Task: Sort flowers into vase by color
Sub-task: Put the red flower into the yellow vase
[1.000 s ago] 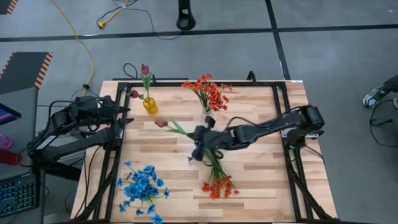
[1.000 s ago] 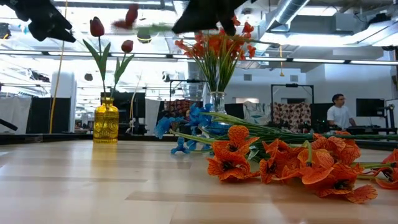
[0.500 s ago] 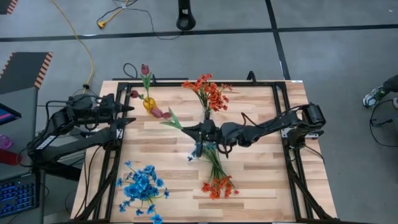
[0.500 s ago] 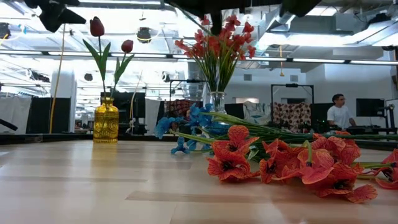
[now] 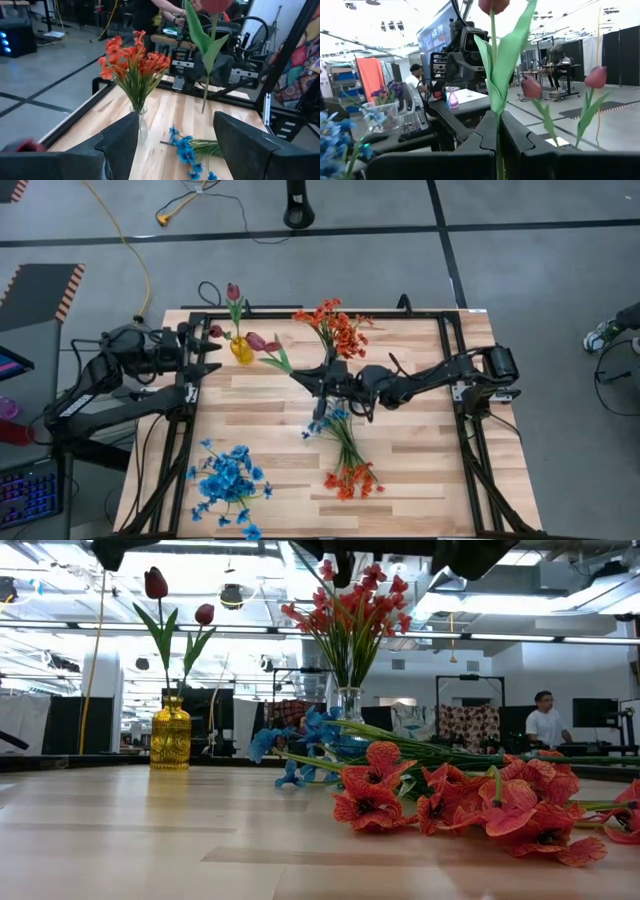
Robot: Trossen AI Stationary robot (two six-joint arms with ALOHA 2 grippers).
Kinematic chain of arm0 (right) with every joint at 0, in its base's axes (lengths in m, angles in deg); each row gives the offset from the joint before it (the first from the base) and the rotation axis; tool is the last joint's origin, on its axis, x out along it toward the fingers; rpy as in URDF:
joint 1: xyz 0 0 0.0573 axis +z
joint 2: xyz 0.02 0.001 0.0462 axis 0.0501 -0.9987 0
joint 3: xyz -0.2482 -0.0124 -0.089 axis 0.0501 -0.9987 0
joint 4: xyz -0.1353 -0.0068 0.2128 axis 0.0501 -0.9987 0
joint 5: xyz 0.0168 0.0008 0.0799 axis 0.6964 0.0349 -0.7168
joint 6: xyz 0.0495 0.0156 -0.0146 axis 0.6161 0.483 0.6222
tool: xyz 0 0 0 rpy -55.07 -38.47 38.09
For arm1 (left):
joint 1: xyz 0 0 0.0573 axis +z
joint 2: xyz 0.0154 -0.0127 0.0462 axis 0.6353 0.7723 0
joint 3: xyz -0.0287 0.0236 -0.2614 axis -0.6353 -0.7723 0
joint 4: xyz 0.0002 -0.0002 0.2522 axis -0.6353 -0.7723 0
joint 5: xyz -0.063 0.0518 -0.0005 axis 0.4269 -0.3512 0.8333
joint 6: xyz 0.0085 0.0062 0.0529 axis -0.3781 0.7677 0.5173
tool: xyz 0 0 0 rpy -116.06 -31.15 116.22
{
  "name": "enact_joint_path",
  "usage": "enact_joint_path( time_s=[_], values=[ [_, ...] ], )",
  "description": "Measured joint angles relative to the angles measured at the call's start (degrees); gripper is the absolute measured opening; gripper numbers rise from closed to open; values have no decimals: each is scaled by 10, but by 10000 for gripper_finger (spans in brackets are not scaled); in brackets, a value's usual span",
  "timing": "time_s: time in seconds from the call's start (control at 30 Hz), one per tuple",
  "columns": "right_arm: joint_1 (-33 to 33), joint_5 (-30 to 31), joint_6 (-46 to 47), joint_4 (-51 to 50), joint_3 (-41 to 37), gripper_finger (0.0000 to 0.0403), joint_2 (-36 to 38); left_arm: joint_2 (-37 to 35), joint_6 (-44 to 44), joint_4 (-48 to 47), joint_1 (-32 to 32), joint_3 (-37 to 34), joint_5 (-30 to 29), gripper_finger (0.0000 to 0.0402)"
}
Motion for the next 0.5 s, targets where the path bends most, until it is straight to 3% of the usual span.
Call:
enact_joint_path(
  time_s=[0.33, 0.5],
  values=[
    [-4, 0, -36, 39, 0, 33, 0, 114, 2, 143, -89, 0, -1, 245],
    [-4, 0, -58, 66, 0, 33, 0, 165, 29, 214, -140, 0, -47, 245]
  ],
)
